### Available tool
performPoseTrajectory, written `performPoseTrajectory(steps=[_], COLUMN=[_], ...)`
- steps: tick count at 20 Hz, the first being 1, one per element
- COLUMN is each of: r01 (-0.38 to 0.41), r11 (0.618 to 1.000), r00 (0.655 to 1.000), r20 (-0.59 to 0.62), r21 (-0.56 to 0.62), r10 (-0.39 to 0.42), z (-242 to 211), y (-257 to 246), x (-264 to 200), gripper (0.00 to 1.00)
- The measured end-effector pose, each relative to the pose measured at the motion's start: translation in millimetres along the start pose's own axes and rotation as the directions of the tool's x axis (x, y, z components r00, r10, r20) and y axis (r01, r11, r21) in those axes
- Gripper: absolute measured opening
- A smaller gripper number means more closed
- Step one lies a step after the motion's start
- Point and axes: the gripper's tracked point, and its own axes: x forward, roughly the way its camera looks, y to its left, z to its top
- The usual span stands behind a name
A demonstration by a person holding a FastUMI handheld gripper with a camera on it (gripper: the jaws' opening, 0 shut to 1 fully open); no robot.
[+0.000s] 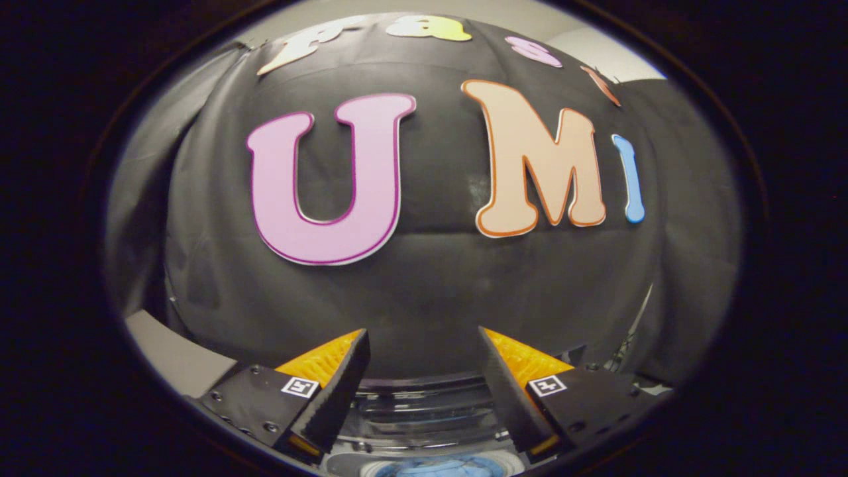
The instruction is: Put the clothes into the washing machine and then close the washing machine lid.
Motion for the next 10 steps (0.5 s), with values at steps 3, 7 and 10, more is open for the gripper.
performPoseTrajectory(steps=[3, 7, 10], r01=[-0.003, -0.027, -0.029], r11=[1.0, 1.0, 1.0], r00=[1.0, 0.999, 0.998], r20=[0.0, 0.026, 0.057], r21=[-0.008, 0.011, 0.006], r10=[0.003, 0.027, 0.028], z=[-9.5, -29.1, -24.8], y=[11.0, 18.0, 17.8], x=[25.1, 57.6, 37.3], gripper=[0.98, 0.98, 0.99])
